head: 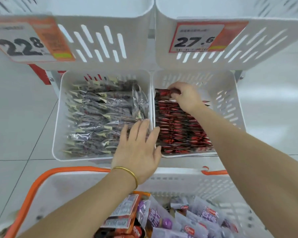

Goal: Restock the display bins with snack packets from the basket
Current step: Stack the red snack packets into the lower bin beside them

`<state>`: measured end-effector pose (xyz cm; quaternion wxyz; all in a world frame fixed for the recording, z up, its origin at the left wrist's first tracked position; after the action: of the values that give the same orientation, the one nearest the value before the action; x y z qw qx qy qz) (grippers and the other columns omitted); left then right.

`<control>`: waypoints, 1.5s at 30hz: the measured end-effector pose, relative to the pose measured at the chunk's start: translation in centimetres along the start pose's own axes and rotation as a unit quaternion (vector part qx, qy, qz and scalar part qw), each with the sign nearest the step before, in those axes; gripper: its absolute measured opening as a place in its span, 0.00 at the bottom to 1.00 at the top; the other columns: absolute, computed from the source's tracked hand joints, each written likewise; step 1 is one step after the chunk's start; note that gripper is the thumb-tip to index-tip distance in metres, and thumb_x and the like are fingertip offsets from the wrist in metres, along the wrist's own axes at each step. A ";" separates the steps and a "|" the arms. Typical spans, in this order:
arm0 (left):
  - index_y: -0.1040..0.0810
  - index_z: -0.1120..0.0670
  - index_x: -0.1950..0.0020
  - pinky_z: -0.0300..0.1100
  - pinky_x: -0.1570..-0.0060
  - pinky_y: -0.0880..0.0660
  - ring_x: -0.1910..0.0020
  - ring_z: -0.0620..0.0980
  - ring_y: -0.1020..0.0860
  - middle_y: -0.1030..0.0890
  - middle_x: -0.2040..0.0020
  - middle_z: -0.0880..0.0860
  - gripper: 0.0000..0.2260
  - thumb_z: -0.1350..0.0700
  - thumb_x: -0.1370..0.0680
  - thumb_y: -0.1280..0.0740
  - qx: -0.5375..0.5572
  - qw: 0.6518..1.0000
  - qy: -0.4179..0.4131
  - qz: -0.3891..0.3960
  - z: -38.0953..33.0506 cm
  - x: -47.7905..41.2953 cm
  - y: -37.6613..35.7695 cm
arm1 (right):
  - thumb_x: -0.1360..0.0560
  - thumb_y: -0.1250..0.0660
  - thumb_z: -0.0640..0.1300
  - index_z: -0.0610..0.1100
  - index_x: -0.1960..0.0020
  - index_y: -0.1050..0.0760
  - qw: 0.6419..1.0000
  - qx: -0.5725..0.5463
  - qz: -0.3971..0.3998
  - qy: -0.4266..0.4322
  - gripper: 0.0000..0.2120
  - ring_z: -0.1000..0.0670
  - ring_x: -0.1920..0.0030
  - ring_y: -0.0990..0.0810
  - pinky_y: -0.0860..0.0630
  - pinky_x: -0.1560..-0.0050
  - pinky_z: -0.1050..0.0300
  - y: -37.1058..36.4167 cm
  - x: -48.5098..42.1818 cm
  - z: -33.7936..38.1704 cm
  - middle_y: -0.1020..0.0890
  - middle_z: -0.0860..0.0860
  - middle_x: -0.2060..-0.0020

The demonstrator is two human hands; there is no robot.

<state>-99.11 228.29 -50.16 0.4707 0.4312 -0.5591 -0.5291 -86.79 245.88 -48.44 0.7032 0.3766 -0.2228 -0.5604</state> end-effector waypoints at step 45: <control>0.44 0.49 0.25 0.55 0.31 0.43 0.29 0.55 0.42 0.40 0.26 0.55 0.31 0.45 0.27 0.65 -0.018 0.999 0.028 -0.021 0.3 -0.1 0.5 | 0.23 0.42 0.59 0.51 0.26 0.40 0.997 0.070 0.007 0.041 0.27 0.45 0.30 0.35 0.39 0.32 0.50 3.3 9.4 2.5 0.30 0.50 0.30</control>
<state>-99.42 228.52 -49.70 0.4826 0.4492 -0.5267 -0.5366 -84.00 236.50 -45.39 0.6876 0.4459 -0.2351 -0.5225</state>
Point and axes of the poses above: each hand's wrist, its own x-axis away from the middle knuckle, its own y-axis out of the back of the hand, z = x × y, the point moved 6 cm from there along -x, towards the middle knuckle
